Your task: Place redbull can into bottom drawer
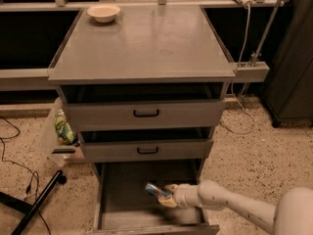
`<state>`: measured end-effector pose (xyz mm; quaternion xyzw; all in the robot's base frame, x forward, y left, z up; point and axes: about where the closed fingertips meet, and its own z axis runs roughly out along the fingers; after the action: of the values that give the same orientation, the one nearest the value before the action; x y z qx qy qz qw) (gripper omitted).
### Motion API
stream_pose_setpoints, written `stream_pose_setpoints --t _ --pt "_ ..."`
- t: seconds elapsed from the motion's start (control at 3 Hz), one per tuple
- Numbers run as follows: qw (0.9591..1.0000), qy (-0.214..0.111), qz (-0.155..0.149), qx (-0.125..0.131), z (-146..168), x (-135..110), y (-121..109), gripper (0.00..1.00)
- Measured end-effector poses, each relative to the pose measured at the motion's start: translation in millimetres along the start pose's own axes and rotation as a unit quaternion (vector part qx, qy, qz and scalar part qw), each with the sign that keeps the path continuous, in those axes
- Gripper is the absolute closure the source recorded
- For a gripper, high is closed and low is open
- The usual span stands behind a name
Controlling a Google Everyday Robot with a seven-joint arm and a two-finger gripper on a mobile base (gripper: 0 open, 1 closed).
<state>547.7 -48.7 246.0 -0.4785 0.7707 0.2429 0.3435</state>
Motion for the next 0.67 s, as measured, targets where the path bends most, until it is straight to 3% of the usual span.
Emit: stream_pose_setpoints --t 0.67 --pt "0.9989 0.029 -0.006 -0.038 51 38 -5 1.0"
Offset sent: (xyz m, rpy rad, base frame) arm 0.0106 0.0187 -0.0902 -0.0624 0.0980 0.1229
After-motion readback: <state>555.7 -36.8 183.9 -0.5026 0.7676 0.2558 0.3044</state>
